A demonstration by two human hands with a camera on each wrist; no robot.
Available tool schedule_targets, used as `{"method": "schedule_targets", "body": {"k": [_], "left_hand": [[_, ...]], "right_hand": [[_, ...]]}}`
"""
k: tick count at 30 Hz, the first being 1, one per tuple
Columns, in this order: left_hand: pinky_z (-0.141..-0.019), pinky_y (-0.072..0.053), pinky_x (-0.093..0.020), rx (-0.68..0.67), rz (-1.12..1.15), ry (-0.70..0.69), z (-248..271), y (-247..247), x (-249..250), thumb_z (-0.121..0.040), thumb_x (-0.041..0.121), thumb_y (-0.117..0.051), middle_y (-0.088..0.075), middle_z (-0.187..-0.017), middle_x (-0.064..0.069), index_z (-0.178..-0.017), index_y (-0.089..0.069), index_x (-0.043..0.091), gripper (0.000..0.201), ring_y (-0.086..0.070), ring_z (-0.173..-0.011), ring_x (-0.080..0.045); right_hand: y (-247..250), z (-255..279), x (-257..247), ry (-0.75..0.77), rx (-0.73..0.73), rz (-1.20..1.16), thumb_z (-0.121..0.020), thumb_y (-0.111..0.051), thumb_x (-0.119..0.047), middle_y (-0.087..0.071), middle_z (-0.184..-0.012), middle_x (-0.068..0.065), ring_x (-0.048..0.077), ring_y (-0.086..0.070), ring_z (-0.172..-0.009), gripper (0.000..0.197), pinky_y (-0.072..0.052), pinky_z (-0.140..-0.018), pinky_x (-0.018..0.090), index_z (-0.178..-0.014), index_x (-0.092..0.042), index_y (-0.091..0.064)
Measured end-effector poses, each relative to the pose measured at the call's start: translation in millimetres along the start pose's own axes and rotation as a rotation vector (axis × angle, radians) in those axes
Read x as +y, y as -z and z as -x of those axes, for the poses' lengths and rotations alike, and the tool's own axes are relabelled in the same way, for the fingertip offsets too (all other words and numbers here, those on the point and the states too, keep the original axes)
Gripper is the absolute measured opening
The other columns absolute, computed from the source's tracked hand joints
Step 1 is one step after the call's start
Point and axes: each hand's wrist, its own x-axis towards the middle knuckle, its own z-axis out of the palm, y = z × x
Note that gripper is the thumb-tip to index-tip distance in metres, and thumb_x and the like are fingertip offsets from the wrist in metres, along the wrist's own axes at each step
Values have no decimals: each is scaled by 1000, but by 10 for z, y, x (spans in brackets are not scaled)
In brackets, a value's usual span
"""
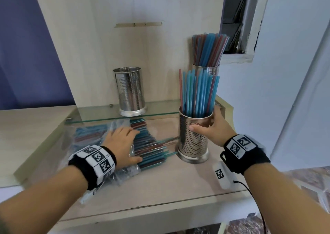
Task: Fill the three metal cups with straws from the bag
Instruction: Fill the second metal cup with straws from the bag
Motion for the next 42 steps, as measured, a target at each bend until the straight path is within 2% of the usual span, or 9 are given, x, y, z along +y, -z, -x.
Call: {"method": "schedule_targets", "body": {"k": [5, 7, 15, 24, 28, 32, 35, 39, 42], "left_hand": [[-117, -16, -43, -65, -88, -27, 123, 12, -139, -75, 54, -62, -23, -153, 2, -151, -15, 24, 94, -20, -141, -19], [-117, -14, -45, -68, -97, -27, 133, 58, -132, -75, 54, -61, -21, -154, 2, -151, -17, 23, 93, -17, -142, -20], [-113, -16, -37, 24, 68, -97, -47, 72, 114, -88, 63, -49, -41, -143, 9, -129, -58, 36, 50, -23, -136, -20], [-111, -18, -38, 23, 4, -10, -133, 46, 167, -87, 48, -62, -40, -144, 8, -101, -74, 34, 23, -21, -136, -24], [-116, -12, -48, -39, -89, 89, -90, 90, 89, -81, 40, -64, -33, -149, 4, -95, -72, 36, 16, -18, -138, -30], [-115, -12, -51, -5, -73, 105, -119, 111, 129, -78, 43, -61, -29, -151, -2, -113, -60, 36, 36, -17, -138, -31], [-114, -19, -42, 50, 42, -8, -206, 58, 255, -86, 51, -57, -33, -150, 1, -119, -60, 39, 35, -21, -135, -28], [-115, -14, -43, -25, -16, -27, -305, -23, 389, -88, 59, -54, -24, -155, 0, -127, -58, 42, 43, -13, -140, -33], [-117, -7, -49, -36, -33, -30, -369, -58, 422, -90, 63, -45, -11, -159, -3, -140, -40, 48, 52, -4, -143, -38]], "right_hand": [[-65, 25, 21, 22, 58, -49, -67, -87, -18, -52, -109, -27, -18, -57, -90, 89, -45, -84, 11, -132, -28, -28], [-71, 31, 30, 20, 77, -47, -66, -88, -21, -52, -110, -26, -14, -56, -93, 93, -45, -90, 18, -137, -22, -29], [-51, 54, 117, 33, 188, -37, -61, -90, -25, -51, -112, -25, 5, -56, -107, 90, -45, -99, 31, -131, -21, -34], [28, 75, 127, 29, 206, -41, -67, -87, -17, -46, -105, -27, -16, -48, -92, 93, -40, -81, 9, -139, -15, -29], [92, 70, 154, 24, 202, -50, -64, -88, -20, -53, -112, -16, 0, -57, -102, 96, -44, -89, 21, -139, -18, -28], [104, 71, 156, 19, 203, -43, -65, -88, -20, -51, -109, -19, -6, -53, -99, 95, -42, -84, 15, -139, -18, -29], [105, 78, 156, 23, 205, -29, -66, -87, -22, -51, -112, -16, 4, -54, -104, 95, -40, -84, 16, -140, -18, -28], [103, 84, 161, 18, 204, -31, -65, -88, -24, -52, -114, -13, 5, -54, -105, 96, -41, -88, 20, -140, -20, -28], [100, 75, 152, 25, 209, -33, -65, -88, -21, -53, -114, -15, -2, -55, -101, 94, -41, -81, 8, -139, -18, -30]]}}
